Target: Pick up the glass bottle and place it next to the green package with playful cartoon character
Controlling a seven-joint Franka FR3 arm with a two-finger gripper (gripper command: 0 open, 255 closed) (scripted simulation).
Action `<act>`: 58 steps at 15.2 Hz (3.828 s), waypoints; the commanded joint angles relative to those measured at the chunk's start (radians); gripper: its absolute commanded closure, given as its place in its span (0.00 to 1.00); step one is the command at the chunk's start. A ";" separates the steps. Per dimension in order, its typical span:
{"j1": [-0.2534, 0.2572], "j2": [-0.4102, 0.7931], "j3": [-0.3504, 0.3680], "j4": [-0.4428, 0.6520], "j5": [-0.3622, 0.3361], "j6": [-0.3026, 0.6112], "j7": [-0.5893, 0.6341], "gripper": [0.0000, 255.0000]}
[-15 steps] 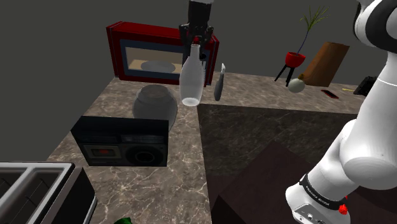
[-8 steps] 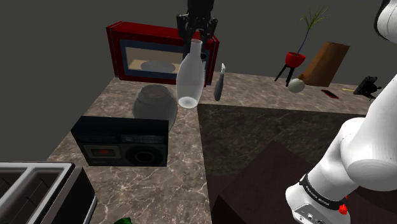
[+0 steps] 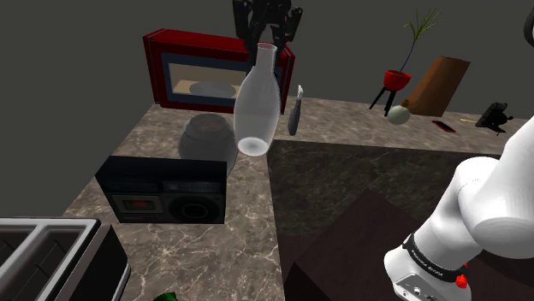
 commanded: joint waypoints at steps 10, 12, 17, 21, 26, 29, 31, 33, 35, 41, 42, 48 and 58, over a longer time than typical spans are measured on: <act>0.120 0.006 0.137 0.154 0.001 -0.147 0.259 1.00; 0.146 0.027 0.165 0.205 -0.006 -0.179 0.313 1.00; 0.220 0.103 0.237 0.357 -0.044 -0.264 0.444 1.00; 0.204 0.047 0.224 0.231 -0.016 -0.187 0.427 1.00; 0.194 -0.006 0.212 0.098 0.008 -0.101 0.409 1.00; 0.190 -0.031 0.207 0.027 0.019 -0.054 0.401 1.00; 0.189 -0.046 0.204 -0.017 0.025 -0.023 0.396 1.00; 0.188 -0.059 0.202 -0.059 0.030 0.007 0.392 1.00; 0.188 -0.071 0.200 -0.099 0.035 0.036 0.388 1.00; 0.188 -0.099 0.196 -0.210 0.046 0.122 0.379 1.00; 0.188 -0.102 0.196 -0.227 0.047 0.136 0.378 1.00; 0.189 -0.118 0.195 -0.324 0.054 0.218 0.373 1.00; 0.192 -0.125 0.199 -0.465 0.059 0.353 0.370 1.00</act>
